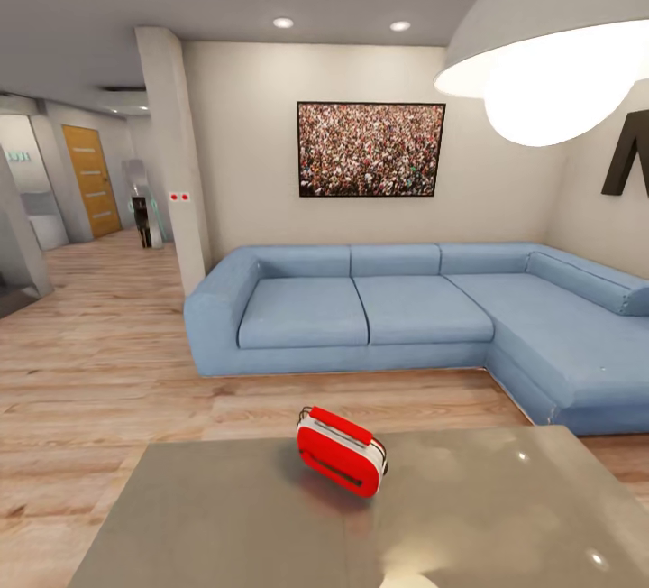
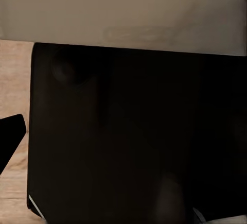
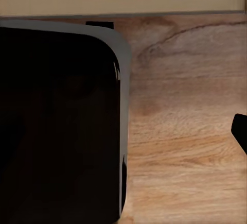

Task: Turn on the radio receiver that's on the table in the living room.

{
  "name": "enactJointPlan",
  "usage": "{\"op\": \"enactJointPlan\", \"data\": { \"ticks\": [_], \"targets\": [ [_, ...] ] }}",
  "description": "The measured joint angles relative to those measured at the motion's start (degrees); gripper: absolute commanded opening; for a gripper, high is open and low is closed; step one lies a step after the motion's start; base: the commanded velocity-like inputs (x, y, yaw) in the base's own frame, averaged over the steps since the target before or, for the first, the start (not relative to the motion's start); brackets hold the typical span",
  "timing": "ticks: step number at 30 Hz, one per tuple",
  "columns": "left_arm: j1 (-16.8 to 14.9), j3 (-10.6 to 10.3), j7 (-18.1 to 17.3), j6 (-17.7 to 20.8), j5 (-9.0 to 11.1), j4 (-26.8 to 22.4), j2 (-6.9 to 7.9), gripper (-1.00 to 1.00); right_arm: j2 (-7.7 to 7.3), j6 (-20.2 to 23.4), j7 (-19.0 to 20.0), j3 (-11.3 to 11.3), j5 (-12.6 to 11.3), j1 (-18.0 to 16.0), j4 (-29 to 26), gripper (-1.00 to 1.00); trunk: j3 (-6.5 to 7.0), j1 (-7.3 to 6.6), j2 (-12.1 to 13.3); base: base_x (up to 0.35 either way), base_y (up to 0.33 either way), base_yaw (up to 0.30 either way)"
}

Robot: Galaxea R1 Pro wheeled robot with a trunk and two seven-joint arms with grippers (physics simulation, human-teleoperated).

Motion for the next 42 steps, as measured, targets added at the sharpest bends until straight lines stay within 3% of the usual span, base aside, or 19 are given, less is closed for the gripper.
{"op": "enactJointPlan", "data": {
  "ticks": [42],
  "targets": [
    [0.00,0.00,-0.03,0.00,0.09,0.01,0.03,1.00,0.09,0.00,-0.05,-0.11,0.02,-0.02,0.00,1.00,7.54,-9.22,16.84,0.000,0.000,0.000]
  ]
}}
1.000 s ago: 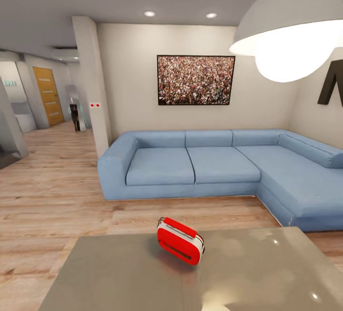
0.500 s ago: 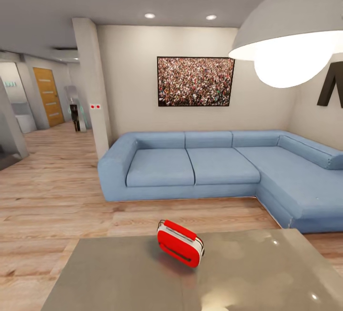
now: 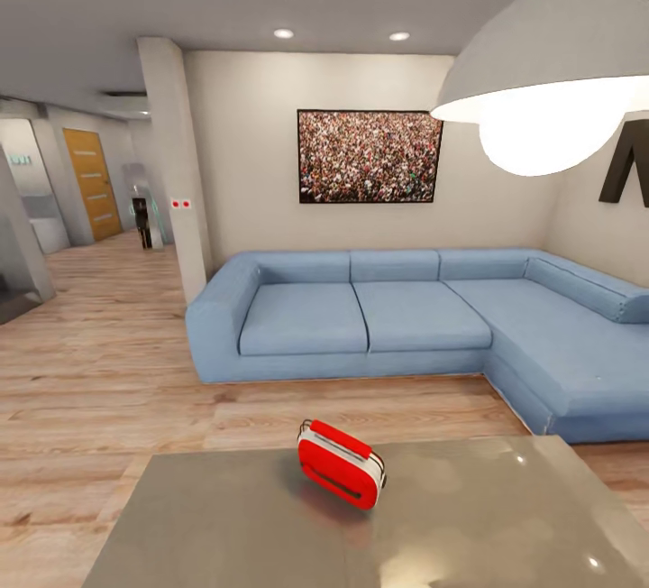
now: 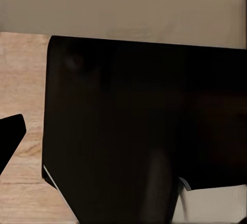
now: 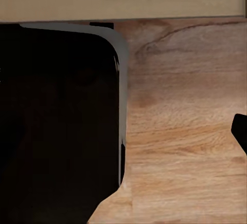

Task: Turn on the radio receiver that's on the table in the living room.

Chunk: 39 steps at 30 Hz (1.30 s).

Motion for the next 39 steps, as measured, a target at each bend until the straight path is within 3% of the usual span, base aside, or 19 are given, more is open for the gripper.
{"op": "enactJointPlan", "data": {
  "ticks": [23,39],
  "targets": [
    [0.00,0.03,0.00,0.00,0.00,0.00,0.00,1.00,0.02,-0.23,-0.34,-0.07,-0.04,0.00,0.00,1.00,4.10,-5.05,9.22,0.000,0.000,0.000],
    [0.00,0.02,0.05,0.00,0.00,0.00,0.00,1.00,-0.34,-0.62,-0.36,0.00,0.10,0.00,0.00,1.00,5.67,-8.56,15.64,0.000,0.000,0.000]
  ]
}}
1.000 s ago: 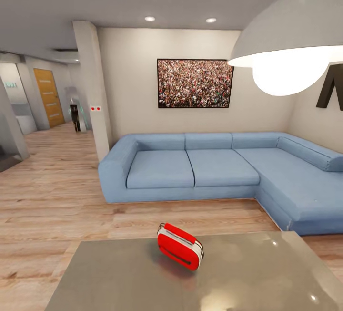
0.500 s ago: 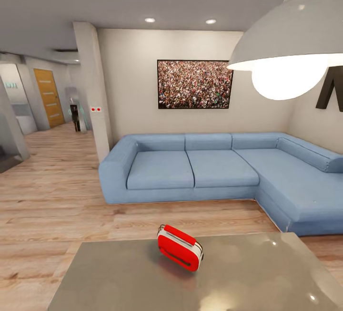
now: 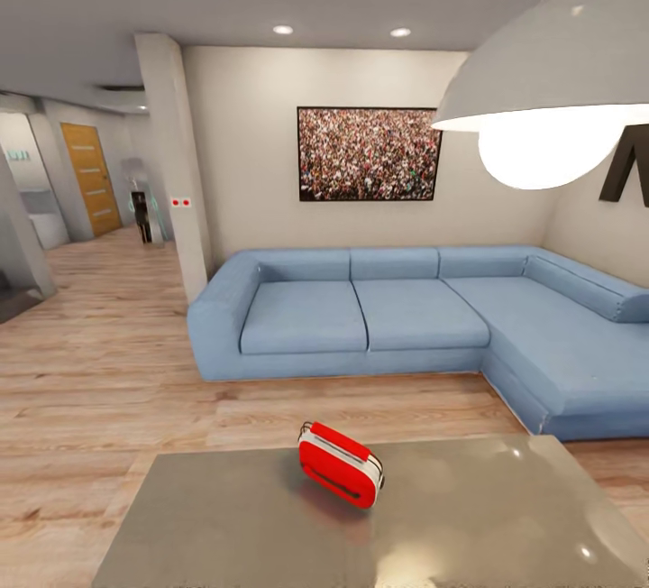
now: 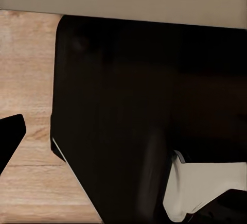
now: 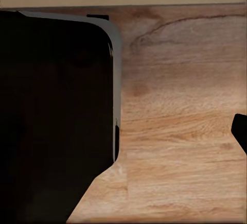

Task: Turn on the radio receiver that's on the table in the living room.

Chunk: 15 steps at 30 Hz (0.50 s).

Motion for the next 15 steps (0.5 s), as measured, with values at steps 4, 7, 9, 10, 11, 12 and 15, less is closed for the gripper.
{"op": "enactJointPlan", "data": {
  "ticks": [4,7,9,10,11,12,15],
  "targets": [
    [0.00,0.02,0.03,0.00,0.00,0.00,0.00,1.00,0.00,0.07,0.00,0.00,-0.01,0.02,0.00,1.00,0.34,-0.88,1.60,0.000,0.000,0.000],
    [0.00,0.03,0.03,0.00,0.00,0.00,0.00,1.00,0.00,0.08,0.03,0.00,-0.02,0.02,0.00,1.00,0.60,-1.54,2.81,0.000,0.000,0.000],
    [0.00,0.02,0.02,0.00,0.00,0.00,0.00,1.00,0.00,0.09,0.04,-0.01,-0.04,0.01,0.00,1.00,0.78,-1.98,3.61,0.000,0.000,0.000],
    [0.00,0.02,0.01,0.00,0.00,0.00,0.00,1.00,0.00,0.09,0.02,0.00,-0.05,0.02,0.00,1.00,0.86,-2.20,4.01,0.000,0.000,0.000],
    [0.00,0.02,0.03,0.00,0.00,0.00,0.00,1.00,0.00,0.09,0.02,0.01,-0.07,0.01,0.00,1.00,0.95,-2.42,4.41,0.000,0.000,0.000],
    [0.00,0.01,0.03,0.00,0.00,0.00,0.00,1.00,0.00,0.12,0.02,0.02,-0.07,0.00,0.00,1.00,1.03,-2.64,4.81,0.000,0.000,0.000],
    [0.00,0.03,0.00,0.00,0.00,0.00,0.00,1.00,0.00,0.16,0.01,0.01,-0.07,0.01,0.00,1.00,1.29,-3.29,6.02,0.000,0.000,0.000]
  ]
}}
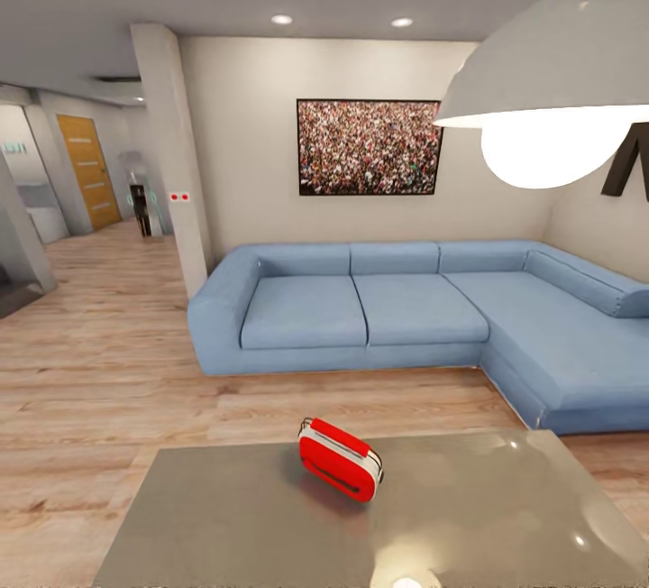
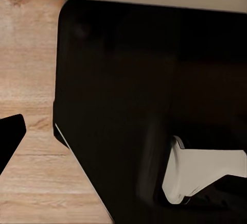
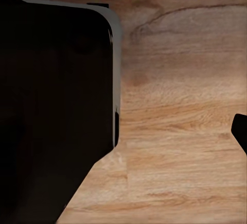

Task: Turn on the radio receiver that's on the table in the living room.

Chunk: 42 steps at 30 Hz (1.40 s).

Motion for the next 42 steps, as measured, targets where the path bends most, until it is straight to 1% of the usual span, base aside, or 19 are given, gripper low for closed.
{"op": "enactJointPlan", "data": {
  "ticks": [42],
  "targets": [
    [0.00,0.00,0.00,0.00,0.00,0.00,0.00,1.00,-0.09,0.02,0.00,0.01,-0.09,0.01,0.00,1.00,3.61,-9.23,16.84,0.000,0.000,0.000]
  ]
}}
